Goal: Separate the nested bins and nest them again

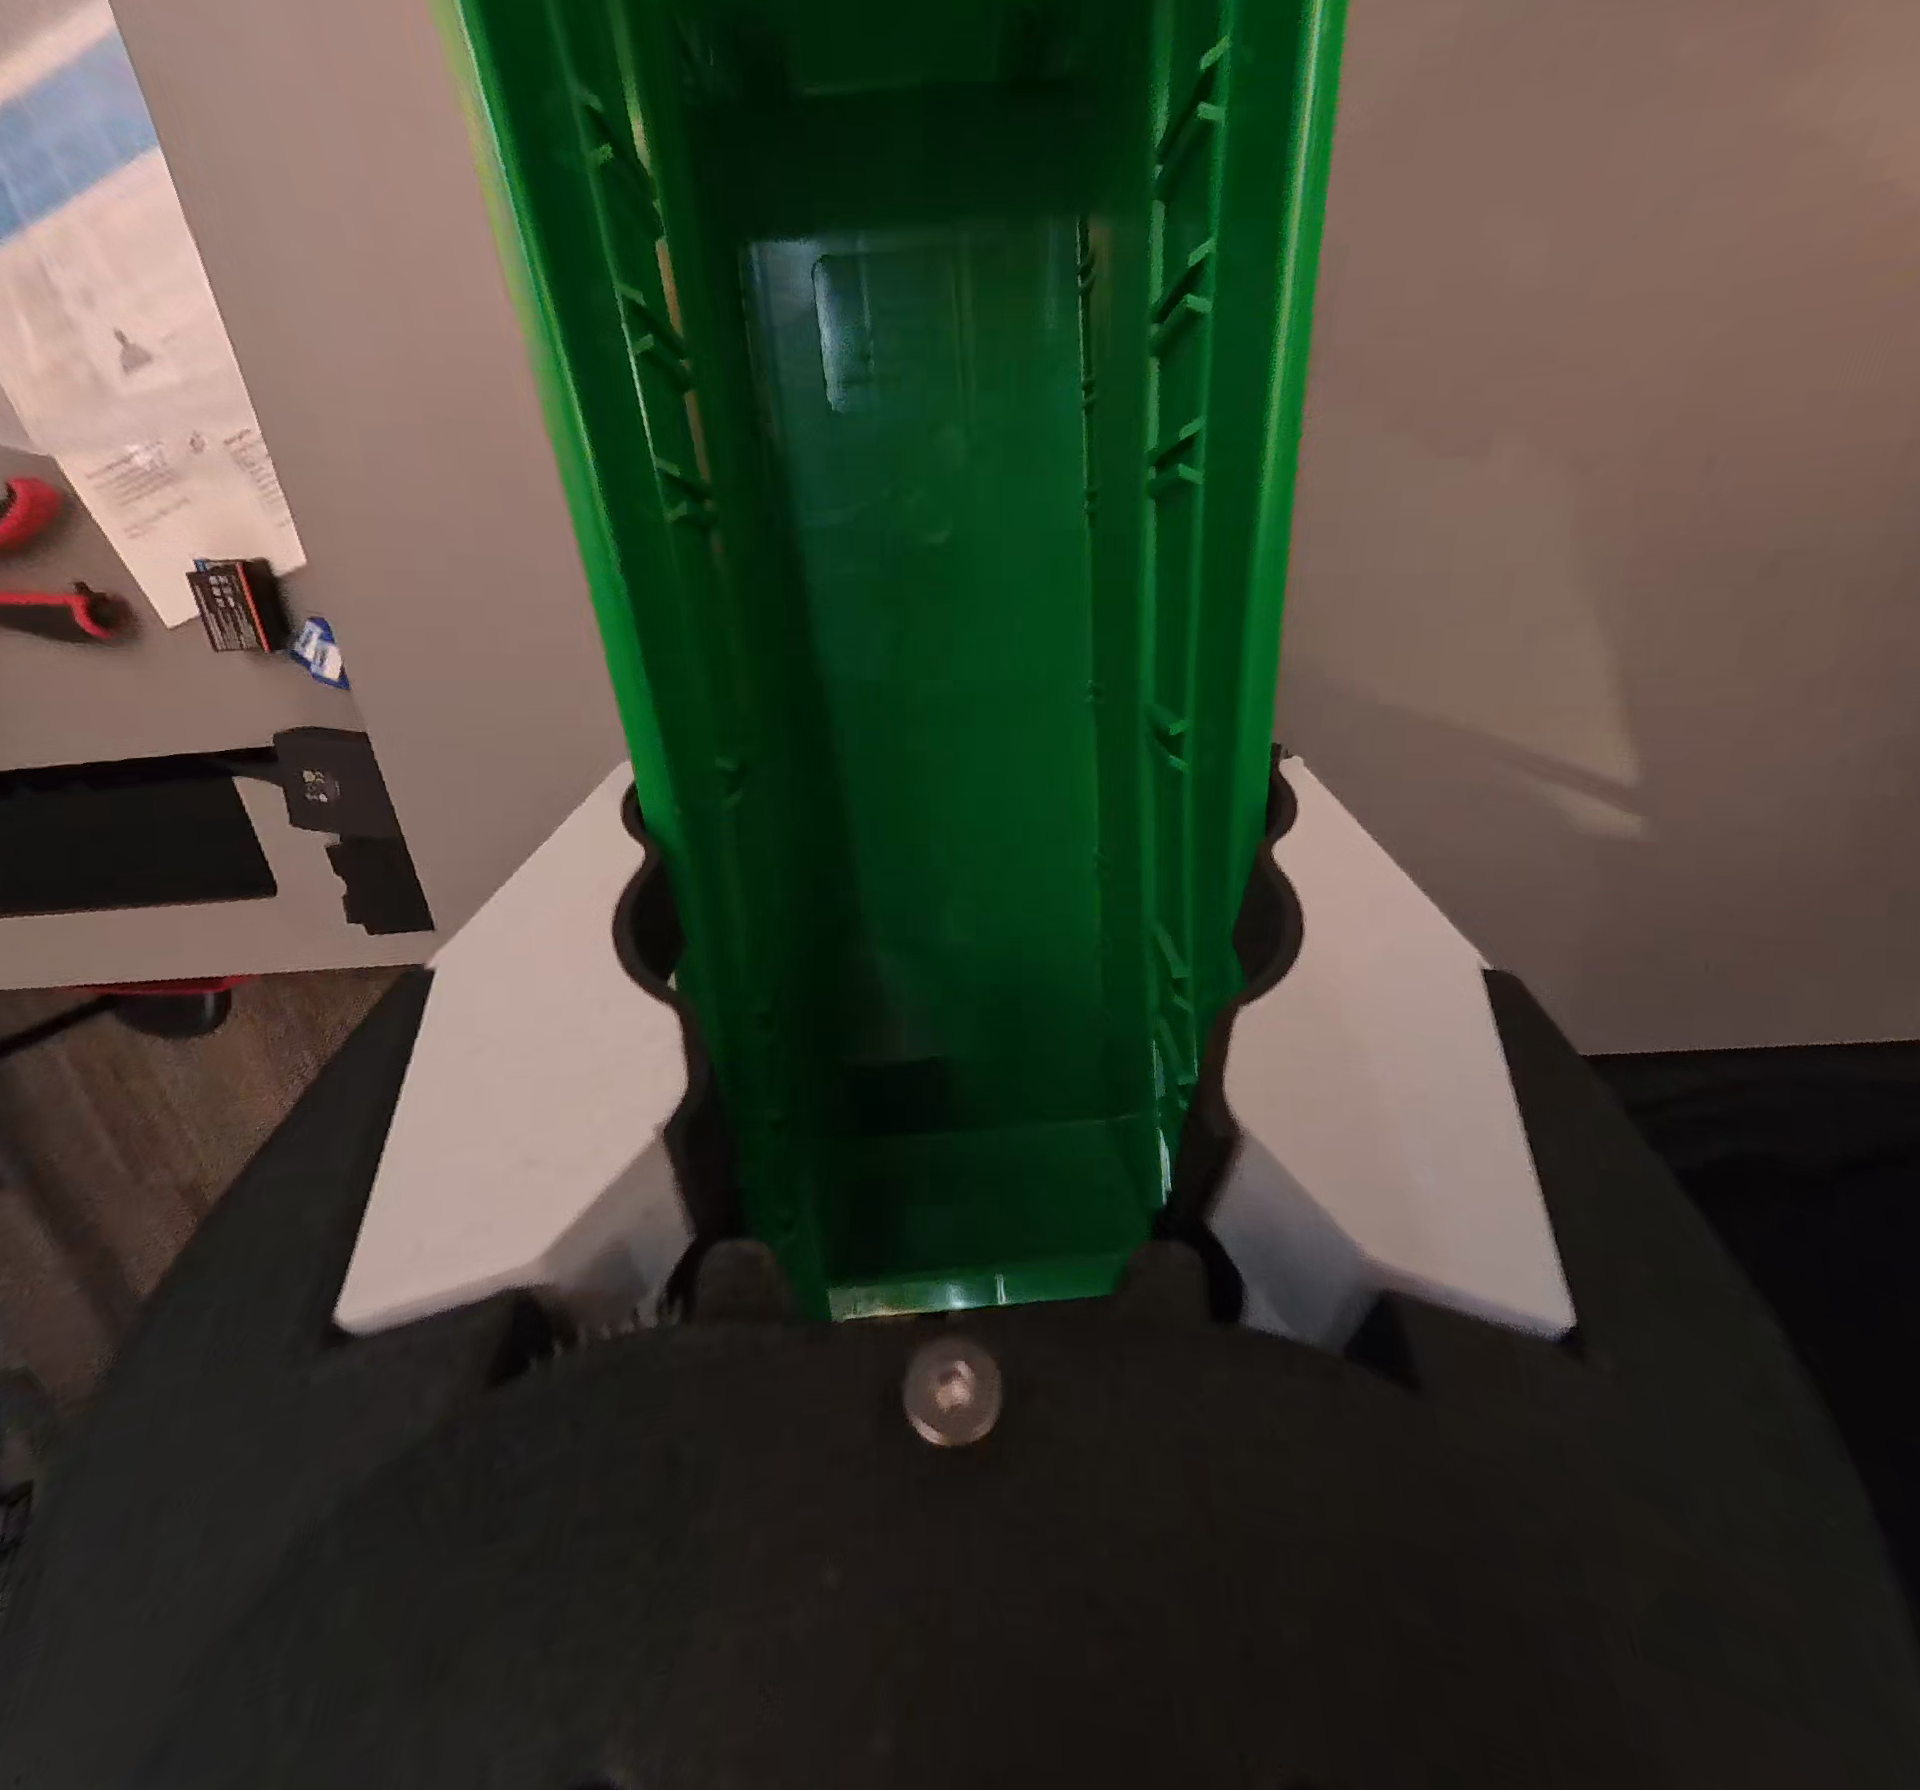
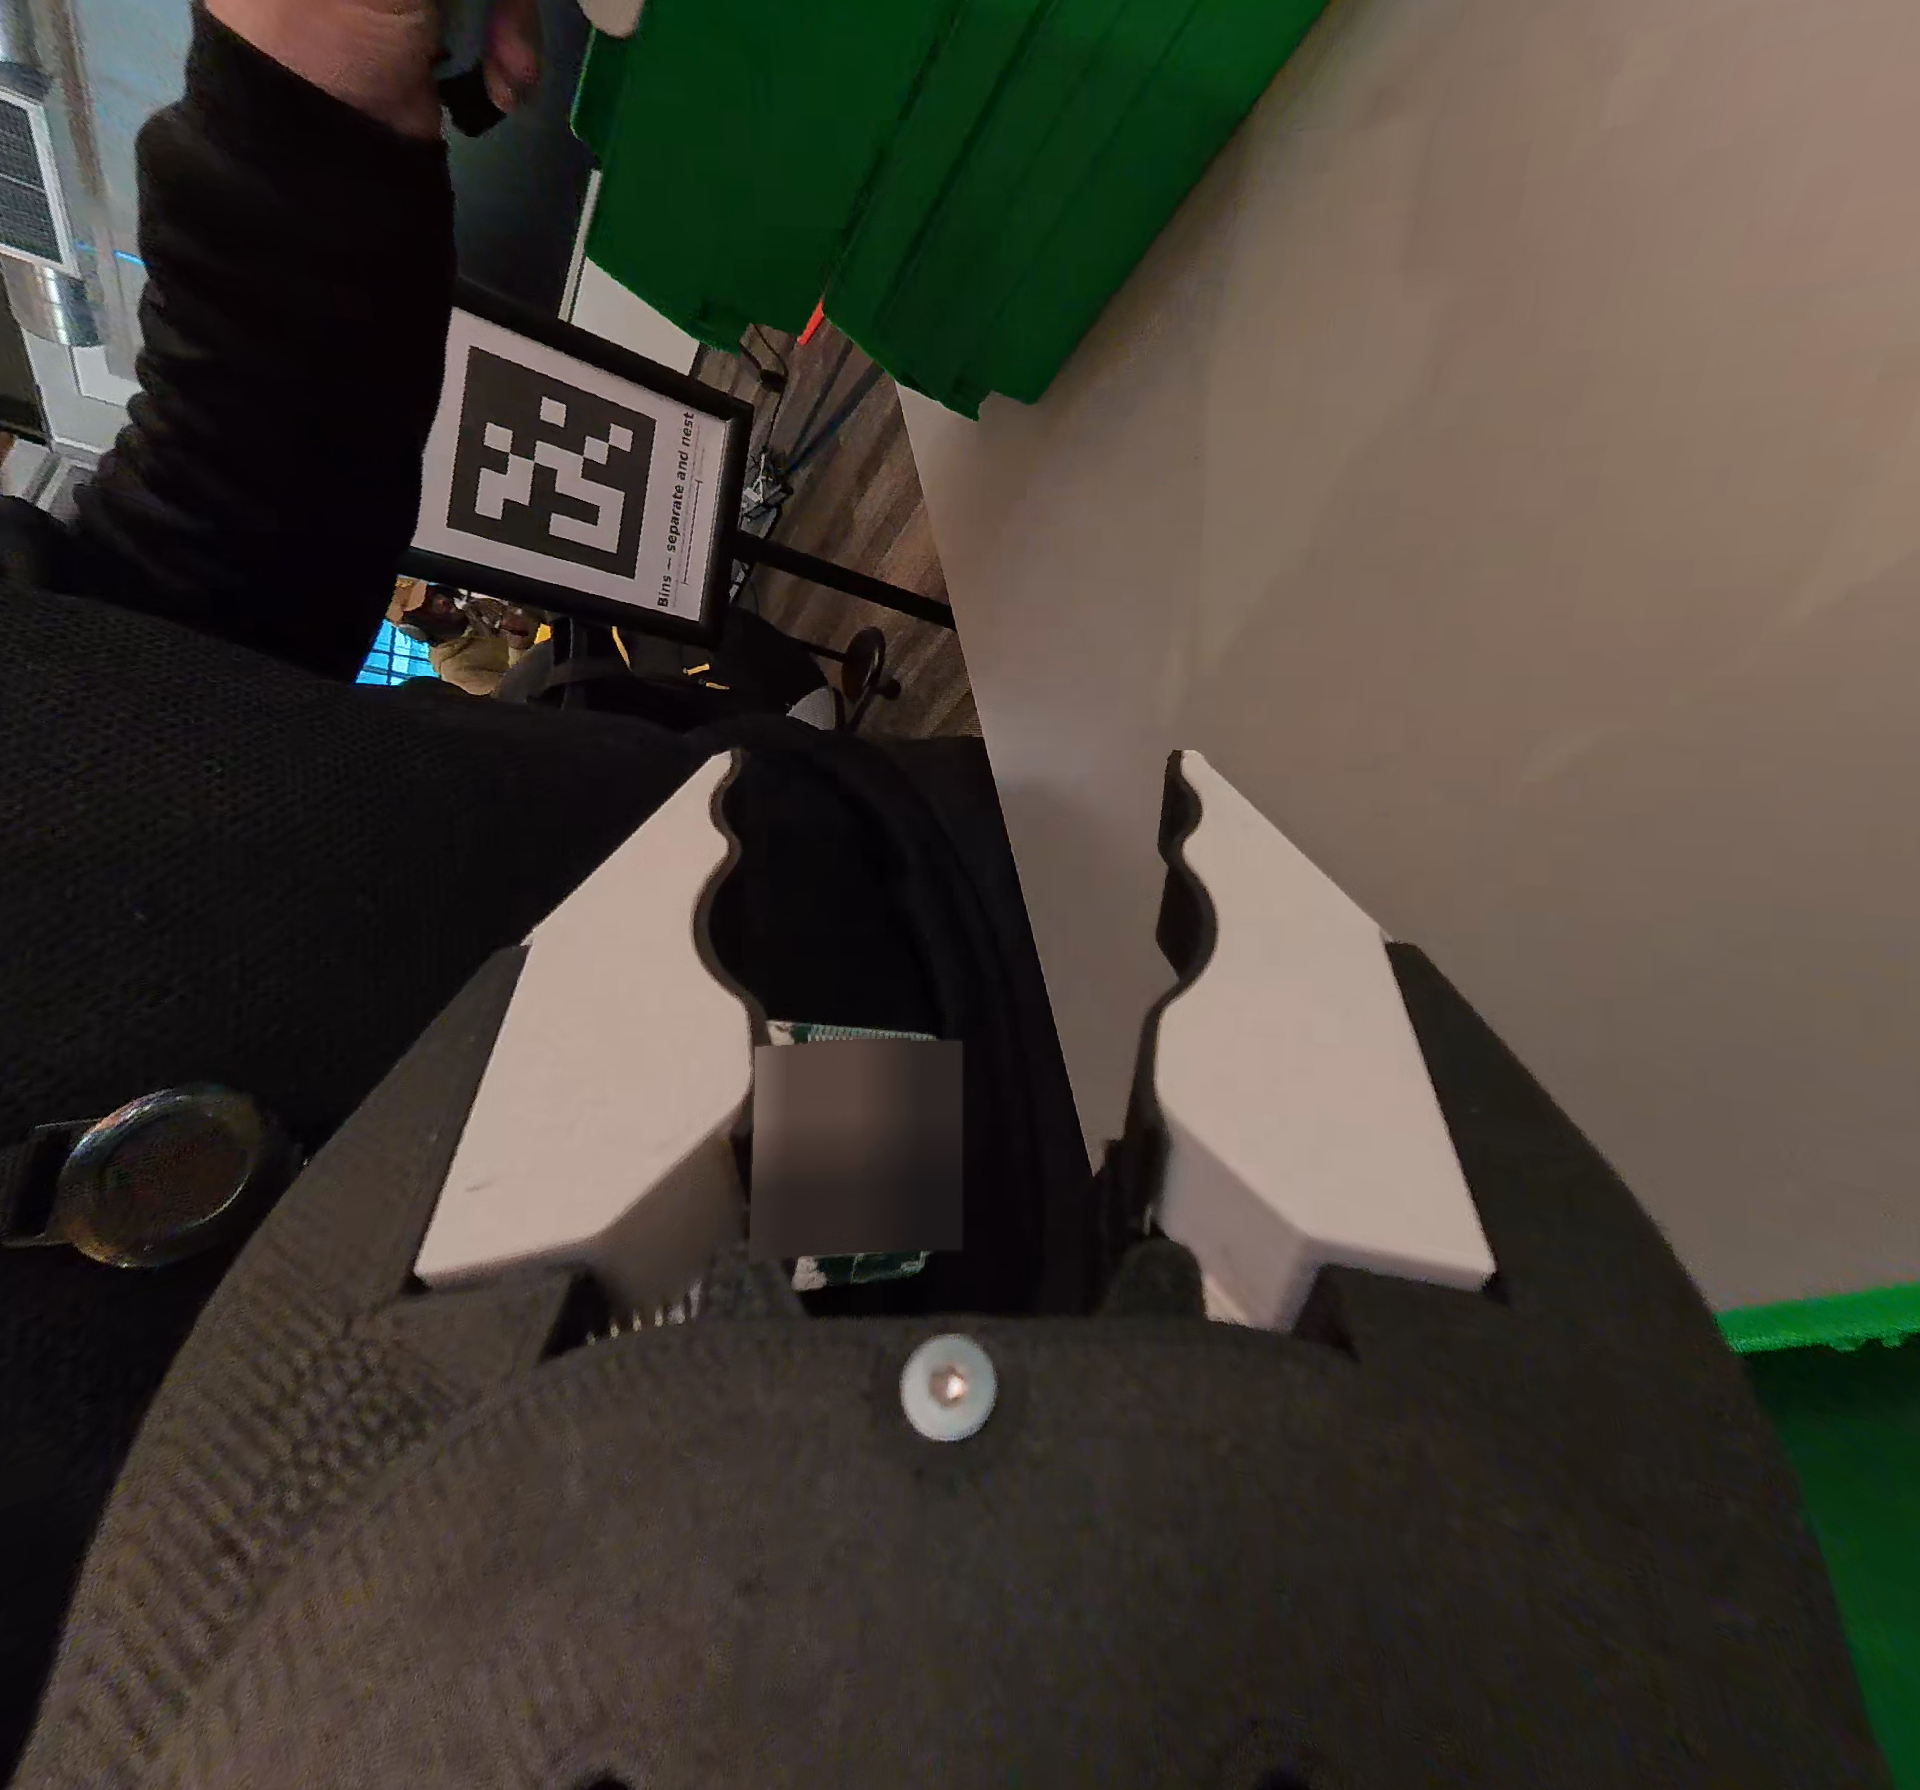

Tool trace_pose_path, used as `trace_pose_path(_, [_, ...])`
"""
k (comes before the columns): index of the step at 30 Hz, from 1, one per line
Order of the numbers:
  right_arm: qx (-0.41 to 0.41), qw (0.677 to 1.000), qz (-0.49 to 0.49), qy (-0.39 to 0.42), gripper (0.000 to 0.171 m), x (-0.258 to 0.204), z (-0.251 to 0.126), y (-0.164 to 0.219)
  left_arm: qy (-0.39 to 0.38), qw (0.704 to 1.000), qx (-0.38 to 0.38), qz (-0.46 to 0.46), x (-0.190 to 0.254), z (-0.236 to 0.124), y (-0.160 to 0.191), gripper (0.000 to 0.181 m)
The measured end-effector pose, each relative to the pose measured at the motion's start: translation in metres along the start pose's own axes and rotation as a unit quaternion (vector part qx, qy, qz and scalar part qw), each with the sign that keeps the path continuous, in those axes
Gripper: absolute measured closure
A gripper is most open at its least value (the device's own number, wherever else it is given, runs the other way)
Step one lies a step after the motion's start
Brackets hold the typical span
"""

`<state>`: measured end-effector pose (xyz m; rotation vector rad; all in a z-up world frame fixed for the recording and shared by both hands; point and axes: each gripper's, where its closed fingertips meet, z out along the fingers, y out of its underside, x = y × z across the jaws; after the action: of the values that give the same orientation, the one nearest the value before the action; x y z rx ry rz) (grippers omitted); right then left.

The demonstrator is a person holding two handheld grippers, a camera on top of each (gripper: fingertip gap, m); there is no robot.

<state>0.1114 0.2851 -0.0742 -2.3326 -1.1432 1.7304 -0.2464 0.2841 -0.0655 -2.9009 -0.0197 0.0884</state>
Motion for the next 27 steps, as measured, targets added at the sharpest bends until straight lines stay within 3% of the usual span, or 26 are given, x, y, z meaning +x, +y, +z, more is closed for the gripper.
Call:
trace_pose_path(9, [-0.002, 1.0, 0.006, -0.003, 0.095, 0.0, 0.004, 0.005, 0.008, 1.0, 0.028, 0.004, -0.002, 0.025, -0.017, 0.07])
trace_pose_path(18, [0.021, 1.0, 0.001, 0.013, 0.094, 0.001, -0.005, 0.005, 0.032, 0.998, 0.052, -0.03, -0.006, 0.055, -0.013, 0.055])
trace_pose_path(23, [0.095, 0.992, -0.019, 0.079, 0.089, 0.004, -0.059, -0.01, -0.013, 0.992, 0.123, -0.003, -0.007, 0.015, -0.037, 0.039])
trace_pose_path(27, [0.123, 0.973, -0.002, 0.194, 0.085, 0.037, -0.127, 0.002, -0.018, 0.986, 0.157, 0.052, 0.026, -0.019, -0.057, 0.05])
